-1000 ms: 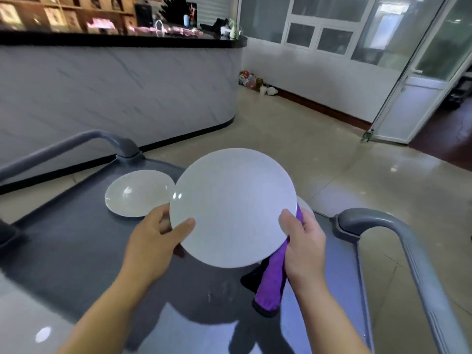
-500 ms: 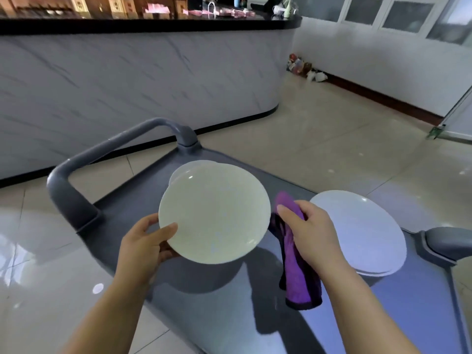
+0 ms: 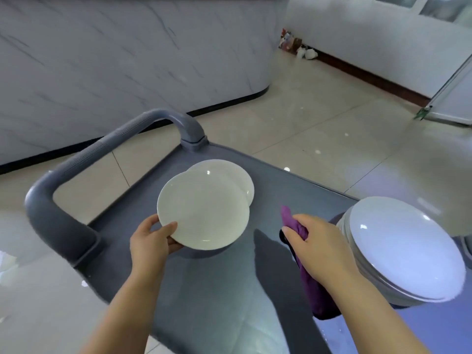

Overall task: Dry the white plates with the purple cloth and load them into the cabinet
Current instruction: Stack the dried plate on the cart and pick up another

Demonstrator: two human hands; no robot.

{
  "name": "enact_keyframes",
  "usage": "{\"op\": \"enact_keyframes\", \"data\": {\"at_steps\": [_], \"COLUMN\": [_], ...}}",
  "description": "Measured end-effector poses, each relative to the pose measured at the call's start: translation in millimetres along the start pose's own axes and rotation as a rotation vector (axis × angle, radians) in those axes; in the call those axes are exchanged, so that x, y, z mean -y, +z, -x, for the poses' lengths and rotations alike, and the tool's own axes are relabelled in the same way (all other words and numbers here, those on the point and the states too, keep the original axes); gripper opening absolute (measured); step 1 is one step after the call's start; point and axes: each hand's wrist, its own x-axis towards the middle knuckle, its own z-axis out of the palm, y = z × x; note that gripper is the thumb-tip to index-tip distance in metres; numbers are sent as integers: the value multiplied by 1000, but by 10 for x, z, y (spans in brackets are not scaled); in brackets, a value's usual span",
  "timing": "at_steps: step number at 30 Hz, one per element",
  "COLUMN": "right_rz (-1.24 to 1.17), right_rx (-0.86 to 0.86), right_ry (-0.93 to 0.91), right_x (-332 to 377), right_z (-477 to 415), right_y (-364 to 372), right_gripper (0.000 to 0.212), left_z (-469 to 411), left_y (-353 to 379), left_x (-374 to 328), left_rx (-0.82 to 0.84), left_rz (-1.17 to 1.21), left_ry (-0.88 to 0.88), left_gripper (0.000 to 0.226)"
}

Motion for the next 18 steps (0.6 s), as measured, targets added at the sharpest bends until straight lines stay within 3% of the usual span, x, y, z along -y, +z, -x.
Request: {"op": "enact_keyframes", "data": {"at_steps": [11,16,18], "right_rz": [59,31,27], "right_rx": [29,39,48], "right_ry": [131,171,178], "right_x": [-71,-39,-23], "right_z": [-53,-62,-70], "right_y": [277,344,371], "right_gripper": [34,33,32], "left_z": [-554,-623,-568], "left_y": [286,306,282], "left_x": [93,104,89], "left_rx": [33,84,96], "left_rz": [-2,-107,-163], "left_ry": [-34,23,65], "left_gripper": [30,37,50]}}
